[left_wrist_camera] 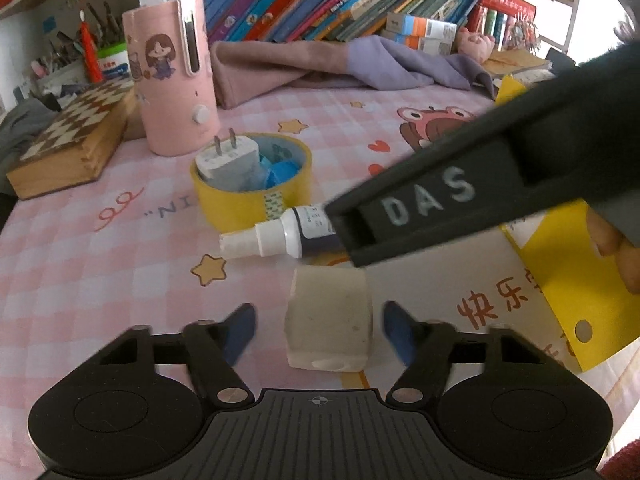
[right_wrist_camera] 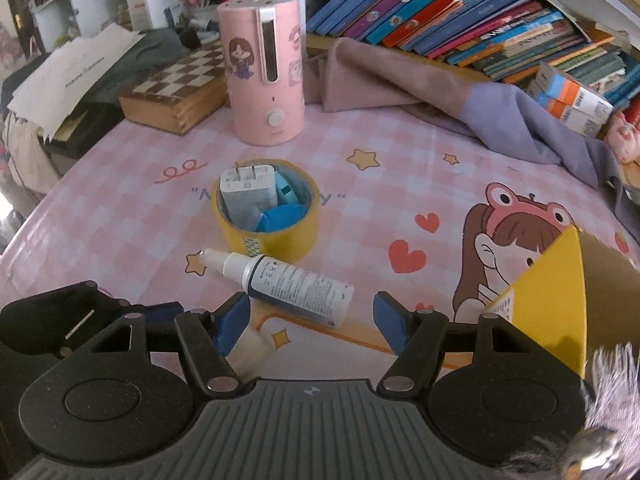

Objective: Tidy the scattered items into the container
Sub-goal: 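Grasp the white foam block with the left tool while the right tool approaches the spray bottle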

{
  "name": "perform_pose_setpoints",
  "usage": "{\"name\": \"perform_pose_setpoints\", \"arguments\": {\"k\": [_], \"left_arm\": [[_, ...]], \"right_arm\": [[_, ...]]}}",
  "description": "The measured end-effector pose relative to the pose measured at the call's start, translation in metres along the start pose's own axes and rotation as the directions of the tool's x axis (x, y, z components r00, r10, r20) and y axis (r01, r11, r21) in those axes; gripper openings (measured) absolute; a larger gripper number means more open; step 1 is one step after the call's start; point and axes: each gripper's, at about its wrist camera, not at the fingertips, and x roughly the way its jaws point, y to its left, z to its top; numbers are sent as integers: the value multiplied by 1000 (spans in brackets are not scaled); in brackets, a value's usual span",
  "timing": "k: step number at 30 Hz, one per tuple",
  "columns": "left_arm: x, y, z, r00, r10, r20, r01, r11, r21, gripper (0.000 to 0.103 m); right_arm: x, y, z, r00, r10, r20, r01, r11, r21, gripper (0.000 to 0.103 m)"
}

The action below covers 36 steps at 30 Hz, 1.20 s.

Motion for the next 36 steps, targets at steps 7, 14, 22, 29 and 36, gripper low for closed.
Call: {"name": "perform_pose_setpoints", "arguments": {"k": [7, 14, 22, 29, 36], "left_arm": [[-4, 6, 0, 999, -45, -10, 45, 999, -2, 37], [-32, 44, -19, 999, -30, -15, 28, 988, -150, 36], [-47, 67, -30, 1000, 12, -15, -16, 970, -242, 36], [-56, 68, -32, 1000, 31, -2, -30, 967, -253, 36], [-62, 71, -36, 999, 47, 5, -44, 962, -269, 36]], "right_arm": [[16, 1, 8, 1000, -5, -26, 4, 999, -35, 68], [31, 2, 17, 999, 3, -39, -4, 999, -44, 72], [50, 17, 21, 988, 75, -134, -98, 980, -172, 74], [52, 28, 10, 967, 114, -226, -161, 966, -202, 54], [46, 25, -6, 963, 125, -240, -169, 970, -174, 45]]}}
